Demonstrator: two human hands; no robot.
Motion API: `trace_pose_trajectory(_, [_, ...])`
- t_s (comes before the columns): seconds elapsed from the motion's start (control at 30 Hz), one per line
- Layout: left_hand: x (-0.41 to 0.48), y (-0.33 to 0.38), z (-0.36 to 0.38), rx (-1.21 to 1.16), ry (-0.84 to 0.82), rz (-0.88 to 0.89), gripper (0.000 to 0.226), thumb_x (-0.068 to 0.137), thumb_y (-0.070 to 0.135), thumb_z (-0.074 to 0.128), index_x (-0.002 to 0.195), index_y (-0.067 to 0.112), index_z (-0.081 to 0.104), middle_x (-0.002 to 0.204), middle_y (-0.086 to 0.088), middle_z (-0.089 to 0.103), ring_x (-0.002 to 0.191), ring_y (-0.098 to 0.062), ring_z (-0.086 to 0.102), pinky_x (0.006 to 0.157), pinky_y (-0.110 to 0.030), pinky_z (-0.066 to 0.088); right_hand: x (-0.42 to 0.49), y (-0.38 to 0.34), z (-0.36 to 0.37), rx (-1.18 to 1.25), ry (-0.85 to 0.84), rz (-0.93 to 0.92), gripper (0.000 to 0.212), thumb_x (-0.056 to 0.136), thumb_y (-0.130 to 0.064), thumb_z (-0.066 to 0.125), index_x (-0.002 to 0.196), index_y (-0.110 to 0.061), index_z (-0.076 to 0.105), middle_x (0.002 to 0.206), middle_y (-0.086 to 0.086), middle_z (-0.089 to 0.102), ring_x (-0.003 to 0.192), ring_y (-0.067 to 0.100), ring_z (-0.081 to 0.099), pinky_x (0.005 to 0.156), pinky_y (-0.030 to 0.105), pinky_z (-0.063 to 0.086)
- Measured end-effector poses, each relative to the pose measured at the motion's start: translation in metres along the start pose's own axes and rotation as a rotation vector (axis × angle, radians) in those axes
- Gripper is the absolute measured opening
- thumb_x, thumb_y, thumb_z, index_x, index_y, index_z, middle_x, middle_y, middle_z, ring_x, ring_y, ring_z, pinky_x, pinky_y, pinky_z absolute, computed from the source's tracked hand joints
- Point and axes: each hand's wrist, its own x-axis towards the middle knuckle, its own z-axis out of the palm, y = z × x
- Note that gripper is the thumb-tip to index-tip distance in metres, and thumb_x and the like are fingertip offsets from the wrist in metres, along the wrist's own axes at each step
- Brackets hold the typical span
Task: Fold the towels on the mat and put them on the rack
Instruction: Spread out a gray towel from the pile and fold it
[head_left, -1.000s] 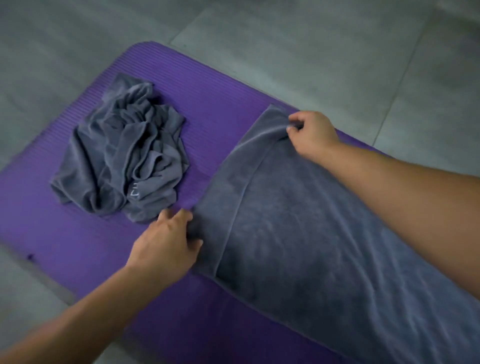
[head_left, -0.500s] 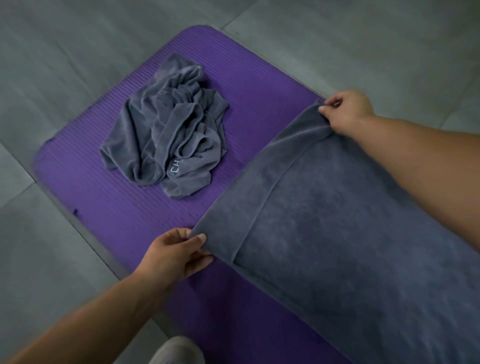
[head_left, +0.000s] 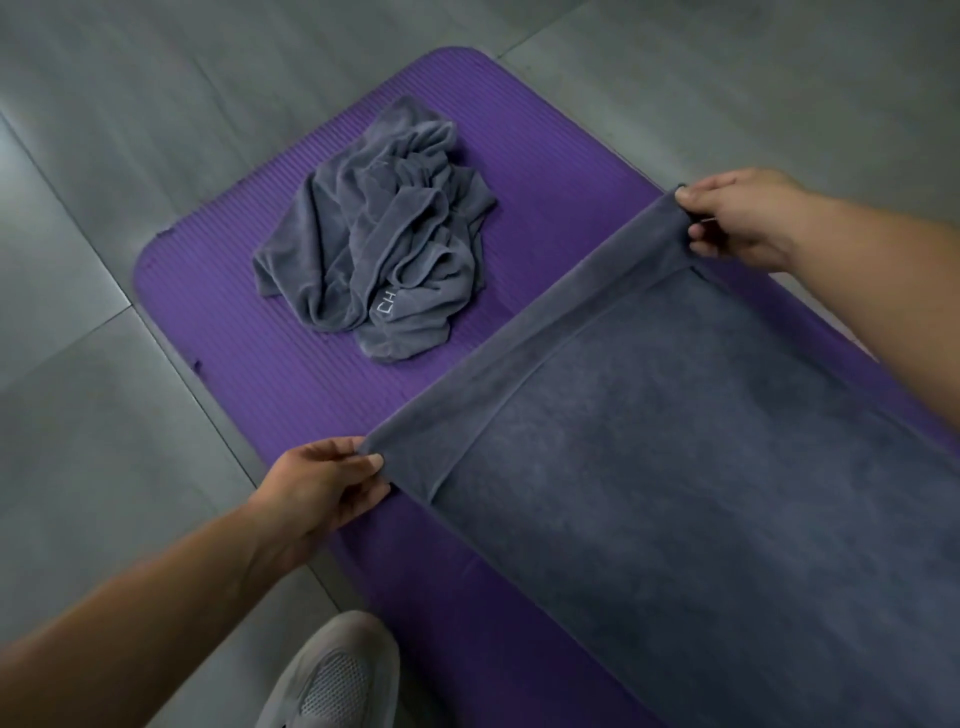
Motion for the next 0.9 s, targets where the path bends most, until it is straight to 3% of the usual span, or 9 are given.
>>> trace_pose_trajectory(0.1, [-0.006, 0.001, 0.004, -0.143, -0.06, -0.024, 0.012, 0.092, -0.011, 0.057, 0.094, -0.003, 0.066, 0.089, -0.016, 0.07, 0.078, -0.02, 0.071, 0.063, -0.025, 0.062, -0.006, -0.008, 0.004, 0.084, 0.045, -0.025, 0.017, 0.101, -0.018, 0.06, 0.085, -0.024, 0.055, 0.083, 0.0, 0.056, 0.063, 0.012, 0.054, 0.048, 0.022, 0.055])
trace_pose_trajectory(0.2, [-0.021, 0.008, 0.012, -0.094, -0.148, 0.076, 0.002, 0.087, 0.001, 0.065, 0.088, 0.001, 0.067, 0.082, -0.015, 0.07, 0.076, -0.019, 0.069, 0.069, -0.026, 0.063, -0.017, -0.017, 0.005, 0.135, 0.09, -0.063, 0.02, 0.102, -0.016, 0.056, 0.084, -0.024, 0.055, 0.085, -0.002, 0.052, 0.064, 0.01, 0.05, 0.06, 0.028, 0.062])
trace_pose_trajectory(0.37, [-0.058, 0.002, 0.032, 0.288, -0.356, 0.393, 0.021, 0.075, 0.009, 0.073, 0.09, -0.004, 0.068, 0.083, -0.018, 0.07, 0.077, -0.018, 0.069, 0.079, -0.026, 0.06, -0.052, 0.006, -0.02, 0.2, 0.033, -0.046, 0.024, 0.098, -0.039, 0.063, 0.082, -0.023, 0.055, 0.056, -0.003, 0.05, 0.052, 0.009, 0.055, 0.065, 0.032, 0.061])
trace_pose_trajectory(0.47, [-0.079, -0.015, 0.048, 0.577, -0.475, 0.552, 0.023, 0.076, 0.013, 0.076, 0.089, -0.005, 0.071, 0.086, -0.017, 0.075, 0.08, -0.018, 0.069, 0.081, -0.028, 0.057, -0.081, 0.031, -0.046, 0.157, 0.068, -0.041, 0.039, 0.088, -0.058, 0.067, 0.079, -0.022, 0.055, 0.051, -0.004, 0.058, 0.049, 0.011, 0.061, 0.051, 0.027, 0.058])
trace_pose_trajectory(0.57, [-0.106, -0.027, 0.064, 0.889, -0.642, 0.605, 0.018, 0.079, 0.021, 0.079, 0.09, 0.007, 0.076, 0.087, 0.001, 0.077, 0.085, -0.009, 0.072, 0.084, -0.023, 0.055, -0.115, 0.05, -0.076, 0.126, 0.084, -0.084, 0.027, 0.093, -0.038, 0.07, 0.079, -0.023, 0.052, 0.052, -0.004, 0.061, 0.046, 0.009, 0.064, 0.047, 0.023, 0.056])
trace_pose_trajectory(0.67, [-0.131, -0.045, 0.087, 1.191, -0.82, 0.683, 0.009, 0.083, 0.028, 0.081, 0.091, 0.026, 0.077, 0.093, 0.014, 0.075, 0.092, -0.006, 0.071, 0.085, -0.018, 0.052, -0.145, 0.077, -0.121, 0.113, 0.145, -0.119, 0.023, 0.092, -0.012, 0.069, 0.078, -0.022, 0.054, 0.067, 0.003, 0.063, 0.051, 0.014, 0.068, 0.05, 0.028, 0.058])
trace_pose_trajectory(0.73, [-0.149, -0.066, 0.113, 1.274, -0.925, 0.759, 0.009, 0.085, 0.033, 0.081, 0.091, 0.034, 0.074, 0.094, 0.018, 0.072, 0.091, -0.003, 0.071, 0.082, -0.015, 0.051, -0.166, 0.098, -0.155, 0.137, 0.185, -0.126, 0.023, 0.09, -0.003, 0.065, 0.078, -0.021, 0.058, 0.072, 0.003, 0.063, 0.06, 0.018, 0.068, 0.055, 0.032, 0.061])
trace_pose_trajectory(0.9, [-0.192, -0.165, 0.22, 1.336, -1.161, 0.922, 0.019, 0.087, 0.045, 0.07, 0.1, 0.032, 0.07, 0.095, 0.024, 0.068, 0.088, 0.01, 0.066, 0.08, -0.01, 0.047, -0.219, 0.191, -0.251, 0.297, 0.336, -0.088, 0.031, 0.091, 0.009, 0.053, 0.079, -0.018, 0.062, 0.076, 0.004, 0.066, 0.062, 0.014, 0.068, 0.055, 0.033, 0.059])
